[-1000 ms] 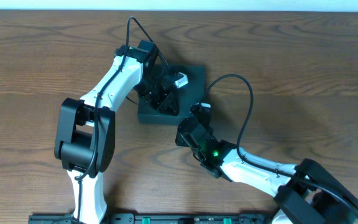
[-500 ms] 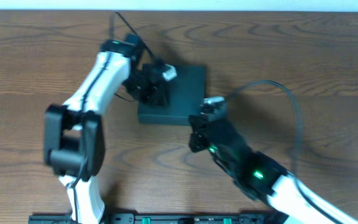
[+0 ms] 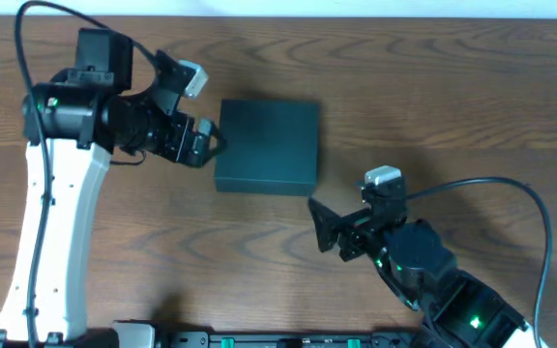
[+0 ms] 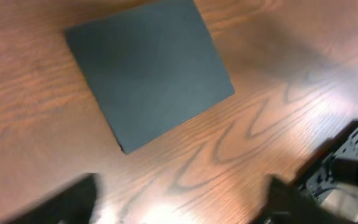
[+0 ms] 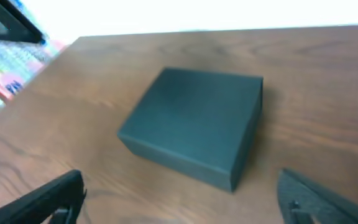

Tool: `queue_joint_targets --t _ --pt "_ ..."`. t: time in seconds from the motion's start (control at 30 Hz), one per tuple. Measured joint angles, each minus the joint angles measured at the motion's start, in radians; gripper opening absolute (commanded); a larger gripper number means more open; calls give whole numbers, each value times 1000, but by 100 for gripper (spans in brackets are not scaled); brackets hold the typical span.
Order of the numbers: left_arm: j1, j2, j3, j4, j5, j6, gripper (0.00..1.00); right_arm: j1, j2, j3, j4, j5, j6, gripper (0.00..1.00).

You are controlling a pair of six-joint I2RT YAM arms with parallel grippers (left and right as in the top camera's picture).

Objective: Pack container

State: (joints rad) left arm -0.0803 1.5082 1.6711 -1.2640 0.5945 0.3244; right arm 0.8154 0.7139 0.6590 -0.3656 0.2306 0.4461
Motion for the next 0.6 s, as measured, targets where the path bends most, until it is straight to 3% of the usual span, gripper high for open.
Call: queue_joint_targets --t 0.37,0.6 --pt "0 -5 0 -5 -23 -63 95 0 51 0 -222 -14 -3 99" --pt "0 -5 0 -5 -23 -63 95 0 104 0 -266 -14 -3 99"
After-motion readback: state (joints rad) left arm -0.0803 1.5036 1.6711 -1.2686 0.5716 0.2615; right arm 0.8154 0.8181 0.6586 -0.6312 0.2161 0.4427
